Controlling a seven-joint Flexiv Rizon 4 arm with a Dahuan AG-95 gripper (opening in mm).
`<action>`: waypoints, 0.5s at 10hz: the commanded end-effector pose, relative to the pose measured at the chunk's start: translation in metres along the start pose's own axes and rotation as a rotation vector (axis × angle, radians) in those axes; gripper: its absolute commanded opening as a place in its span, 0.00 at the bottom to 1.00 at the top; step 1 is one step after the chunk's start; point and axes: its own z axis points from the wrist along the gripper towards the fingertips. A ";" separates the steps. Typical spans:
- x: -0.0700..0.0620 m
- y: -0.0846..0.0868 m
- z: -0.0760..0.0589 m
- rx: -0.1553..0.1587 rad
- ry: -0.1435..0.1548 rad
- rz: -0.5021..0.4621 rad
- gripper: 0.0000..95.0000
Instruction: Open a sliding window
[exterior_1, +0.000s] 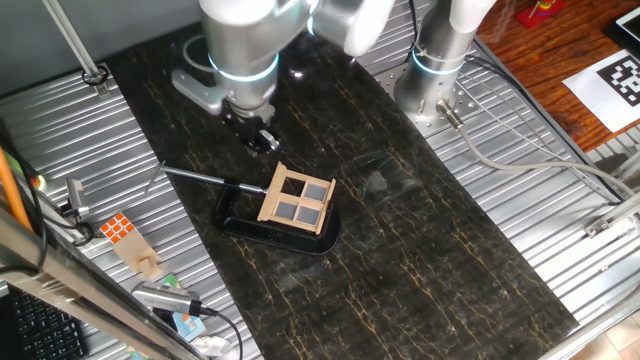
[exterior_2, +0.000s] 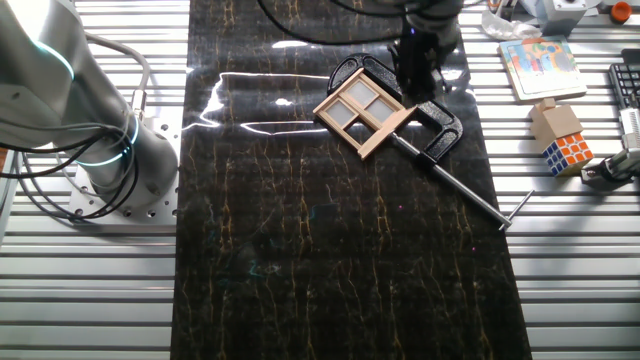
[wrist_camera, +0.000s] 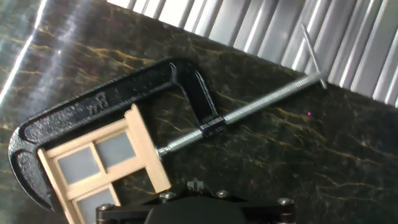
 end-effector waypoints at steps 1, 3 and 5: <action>-0.002 0.002 0.000 -0.001 -0.005 -0.060 0.00; -0.002 0.002 0.000 0.012 0.000 -0.093 0.00; -0.002 0.002 0.000 0.018 0.005 -0.102 0.00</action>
